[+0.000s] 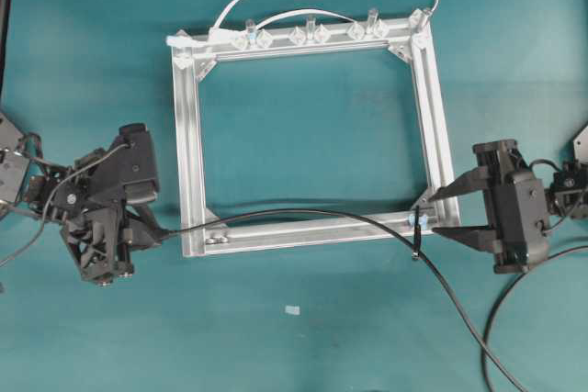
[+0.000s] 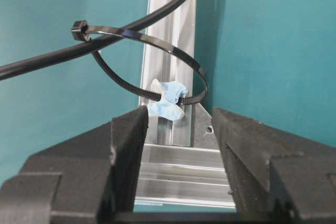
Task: Insert the wire through the string loop located on the right side.
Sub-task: 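Pull the plug leftward with the left gripper, drawing cable through the loop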
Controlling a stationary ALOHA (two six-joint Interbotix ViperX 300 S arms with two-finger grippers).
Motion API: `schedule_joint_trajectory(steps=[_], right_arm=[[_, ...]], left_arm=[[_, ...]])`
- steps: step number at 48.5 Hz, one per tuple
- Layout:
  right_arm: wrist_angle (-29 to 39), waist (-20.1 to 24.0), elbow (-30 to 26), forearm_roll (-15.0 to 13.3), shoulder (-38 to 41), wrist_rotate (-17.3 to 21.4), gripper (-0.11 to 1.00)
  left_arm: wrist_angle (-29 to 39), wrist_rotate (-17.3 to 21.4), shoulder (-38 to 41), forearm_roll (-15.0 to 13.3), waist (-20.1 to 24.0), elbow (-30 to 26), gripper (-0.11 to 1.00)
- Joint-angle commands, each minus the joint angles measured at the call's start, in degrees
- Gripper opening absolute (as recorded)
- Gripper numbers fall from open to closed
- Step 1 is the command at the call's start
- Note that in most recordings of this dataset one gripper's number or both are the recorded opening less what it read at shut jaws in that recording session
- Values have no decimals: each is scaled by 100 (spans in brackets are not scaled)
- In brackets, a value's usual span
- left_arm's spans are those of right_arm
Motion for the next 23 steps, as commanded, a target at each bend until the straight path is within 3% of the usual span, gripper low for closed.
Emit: schedule_joint_trajectory(steps=[1,9,16,21,23], right_arm=[[-53,0,-53,9,-62,9,61],[-44,0,-62,9,-62,9,61],[-44,0,-62,0,-62,9,61],[-44,0,-53,9,-62,9,61],[-53,0,-53,9,-62,9,61]], left_arm=[[88,-53,-9,18,-35,-123,23],[88,-26,-9,35,-35,-114,27],[88,9,-9,62,-35,-114,68],[88,35,-9,62,-35,-105,51],[88,35,-9,70,-35,-105,51]])
